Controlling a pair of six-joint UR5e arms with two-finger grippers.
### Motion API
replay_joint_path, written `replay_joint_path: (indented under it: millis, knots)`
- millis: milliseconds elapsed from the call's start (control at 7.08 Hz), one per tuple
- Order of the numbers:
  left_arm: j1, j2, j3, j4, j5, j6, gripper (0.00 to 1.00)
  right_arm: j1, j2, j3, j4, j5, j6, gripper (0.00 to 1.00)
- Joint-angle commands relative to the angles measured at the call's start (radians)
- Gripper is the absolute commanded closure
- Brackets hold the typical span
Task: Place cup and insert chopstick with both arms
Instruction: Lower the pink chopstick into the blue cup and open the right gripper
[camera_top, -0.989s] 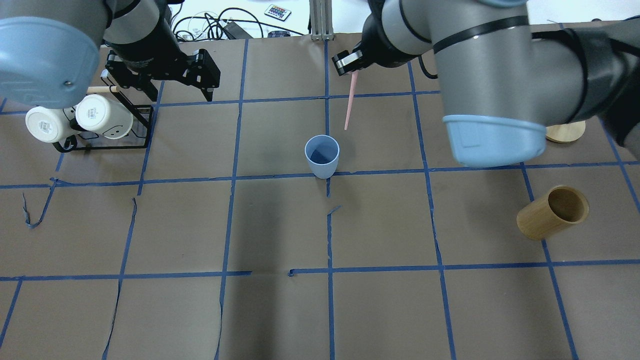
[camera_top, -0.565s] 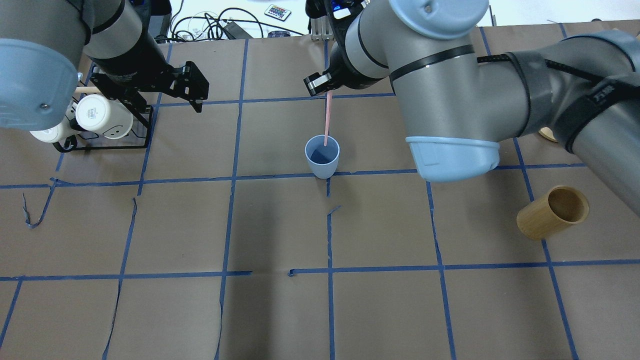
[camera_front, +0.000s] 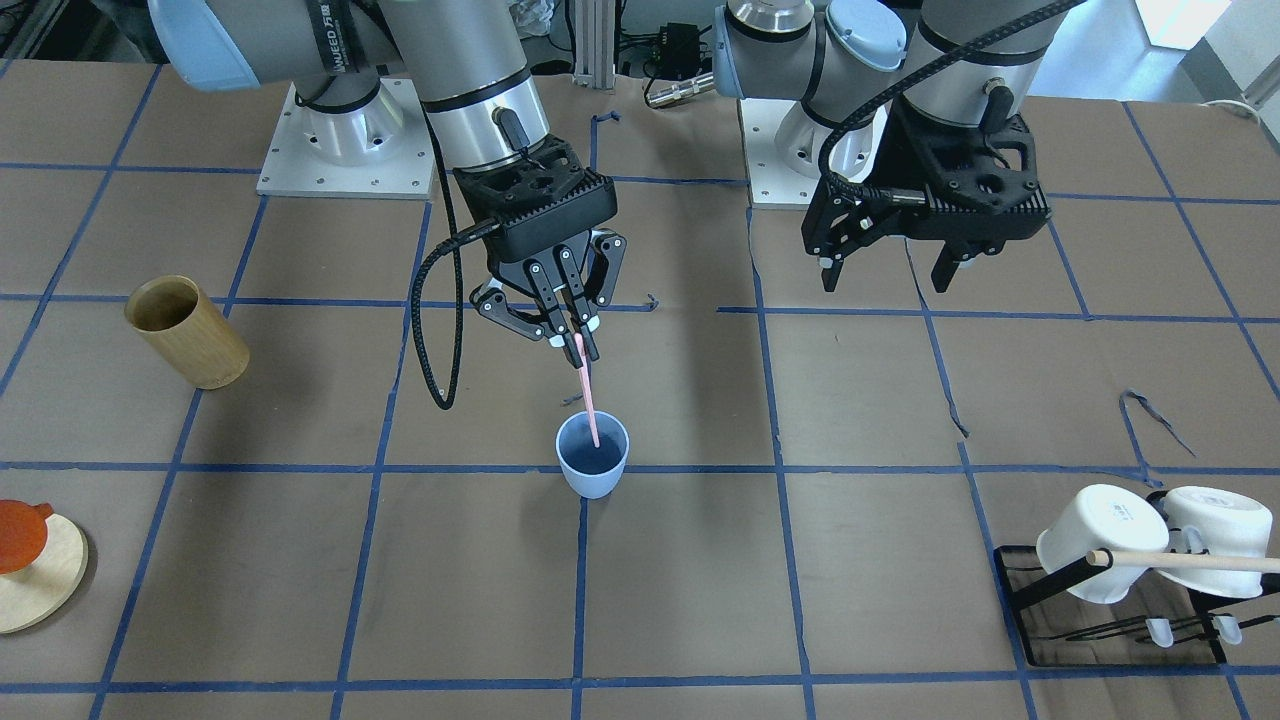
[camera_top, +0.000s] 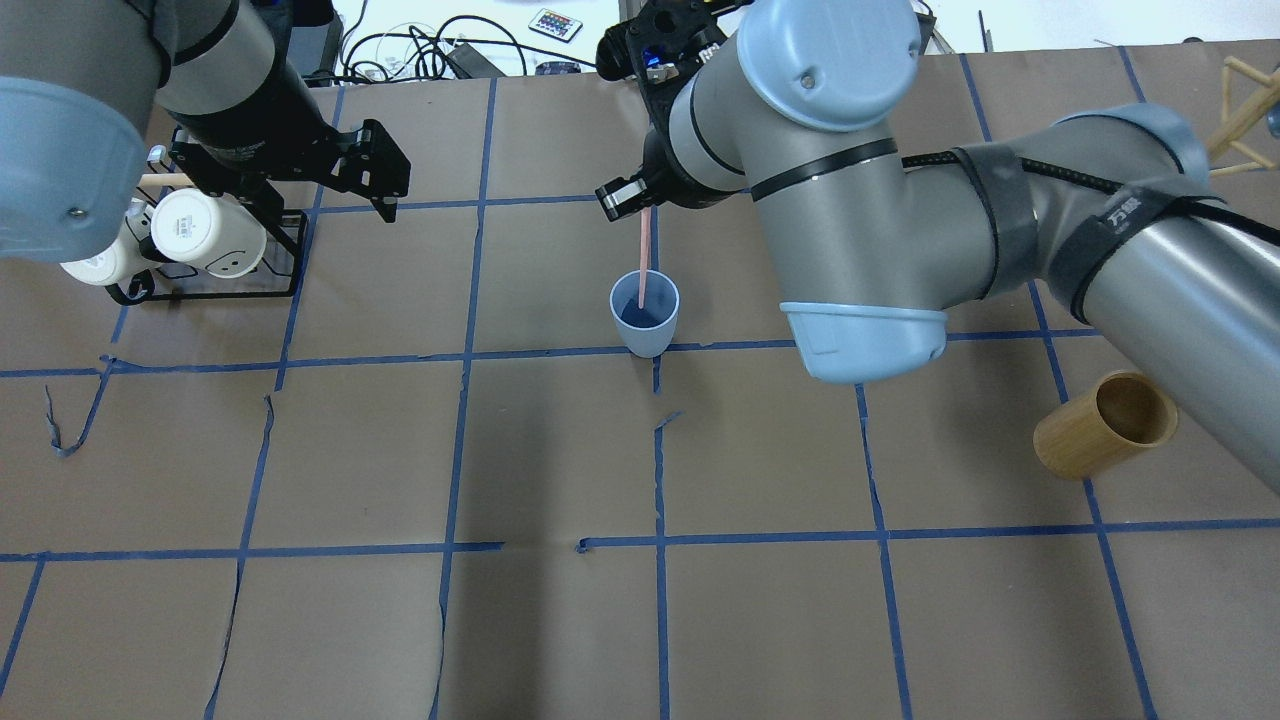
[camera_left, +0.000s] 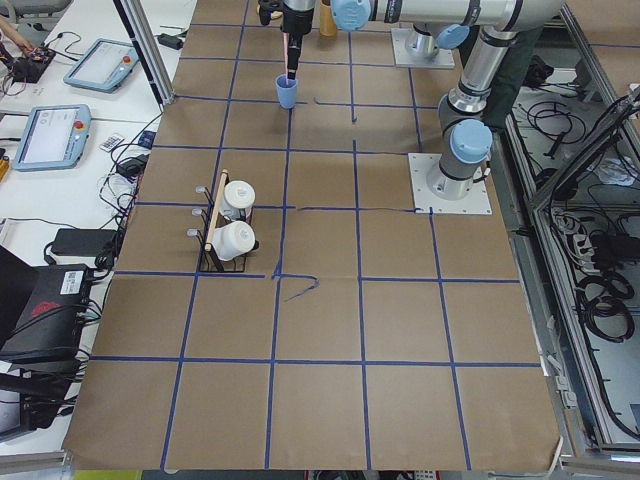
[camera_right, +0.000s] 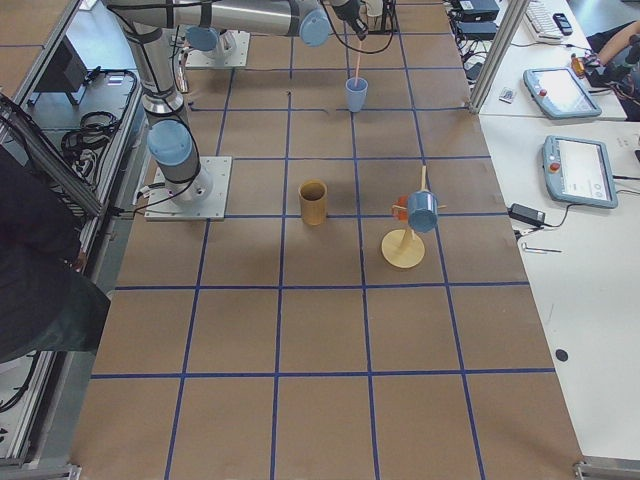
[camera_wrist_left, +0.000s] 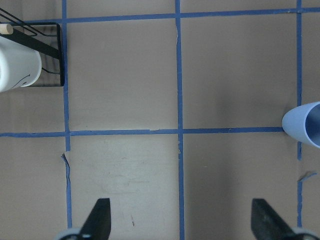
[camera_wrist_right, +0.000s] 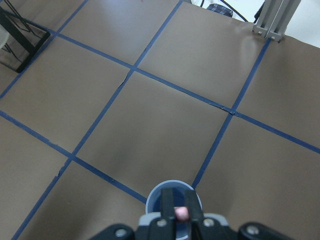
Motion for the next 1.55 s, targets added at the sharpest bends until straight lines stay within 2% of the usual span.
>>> replay_joint_path:
  millis: [0, 283, 424, 565, 707, 848, 1130, 1413]
  knots:
    - [-0.001, 0.002, -0.004, 0.000, -0.001, -0.001, 0.00, -0.001, -0.002, 0.008, -0.017, -0.012, 0.129, 0.00]
    - [-0.003, 0.002, -0.004, 0.000, -0.001, -0.001, 0.00, -0.005, -0.005, -0.017, -0.012, -0.012, 0.145, 0.00]
    - [-0.001, 0.003, -0.007, 0.000, 0.000, -0.001, 0.00, -0.024, -0.007, -0.081, 0.079, -0.033, 0.142, 0.00]
    - [-0.003, 0.003, -0.007, 0.000, 0.000, -0.001, 0.00, -0.030, -0.007, -0.184, 0.284, -0.126, 0.142, 0.00]
    - [0.000, 0.003, -0.008, 0.000, 0.002, -0.001, 0.00, -0.065, -0.007, -0.287, 0.503, -0.136, 0.142, 0.00]
    - [0.003, 0.003, -0.007, 0.000, 0.002, -0.001, 0.00, -0.156, -0.010, -0.335, 0.683, -0.125, 0.141, 0.00]
    - [0.002, 0.002, -0.004, 0.000, -0.003, -0.001, 0.00, -0.258, -0.030, -0.333, 0.889, -0.141, 0.139, 0.00]
    - [0.005, 0.002, 0.002, 0.000, -0.003, -0.001, 0.00, -0.330, -0.035, -0.328, 1.030, -0.154, 0.135, 0.00]
